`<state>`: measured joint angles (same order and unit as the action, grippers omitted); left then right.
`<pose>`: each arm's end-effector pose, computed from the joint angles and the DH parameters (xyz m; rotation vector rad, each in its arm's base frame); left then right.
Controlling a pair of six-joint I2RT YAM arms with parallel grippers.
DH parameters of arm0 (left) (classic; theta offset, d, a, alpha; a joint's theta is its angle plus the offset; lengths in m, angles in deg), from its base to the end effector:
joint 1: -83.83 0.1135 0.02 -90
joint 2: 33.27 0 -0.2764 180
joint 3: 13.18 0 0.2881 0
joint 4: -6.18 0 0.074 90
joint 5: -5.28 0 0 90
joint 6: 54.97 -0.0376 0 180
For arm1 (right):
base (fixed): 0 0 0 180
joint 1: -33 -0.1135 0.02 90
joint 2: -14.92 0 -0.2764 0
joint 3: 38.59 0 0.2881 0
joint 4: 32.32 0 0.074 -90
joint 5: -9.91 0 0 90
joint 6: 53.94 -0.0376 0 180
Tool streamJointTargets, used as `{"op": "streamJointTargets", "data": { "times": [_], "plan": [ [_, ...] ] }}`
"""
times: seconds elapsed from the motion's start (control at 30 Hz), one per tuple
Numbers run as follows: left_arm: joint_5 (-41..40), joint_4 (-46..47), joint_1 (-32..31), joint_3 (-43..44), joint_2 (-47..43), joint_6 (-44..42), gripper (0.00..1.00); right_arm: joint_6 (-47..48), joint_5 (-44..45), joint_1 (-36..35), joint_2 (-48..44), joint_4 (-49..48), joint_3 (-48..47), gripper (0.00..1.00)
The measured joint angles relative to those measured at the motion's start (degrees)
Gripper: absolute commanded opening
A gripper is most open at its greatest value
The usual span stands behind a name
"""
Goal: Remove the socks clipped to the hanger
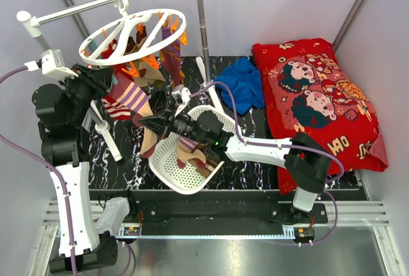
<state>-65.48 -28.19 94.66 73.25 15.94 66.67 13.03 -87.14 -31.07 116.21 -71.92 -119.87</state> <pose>0.1774 0.0213 0.5025 -0.2991 1.5195 -0.5436 0.1925 0.4064 0.3233 -0.5847 1.2253 1.3811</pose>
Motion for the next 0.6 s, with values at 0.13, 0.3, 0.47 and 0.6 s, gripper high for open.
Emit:
{"op": "streamJointTargets", "data": {
  "times": [0.13,0.3,0.47,0.6],
  "plan": [
    [0.00,0.07,0.00,0.00,-0.02,0.13,0.07,-0.35,0.11,0.00,-0.04,0.07,0.83,0.00],
    [0.00,0.07,0.02,0.00,0.00,0.11,0.06,-0.15,1.86,0.00,-3.21,2.60,5.57,0.00],
    [0.02,0.04,0.02,0.00,0.00,0.07,0.12,1.44,7.37,0.00,-10.45,9.73,10.84,0.10],
    [0.24,0.04,0.00,0.00,0.00,0.04,0.15,1.92,12.52,0.00,-14.93,14.69,13.53,0.19]
  ]
}}
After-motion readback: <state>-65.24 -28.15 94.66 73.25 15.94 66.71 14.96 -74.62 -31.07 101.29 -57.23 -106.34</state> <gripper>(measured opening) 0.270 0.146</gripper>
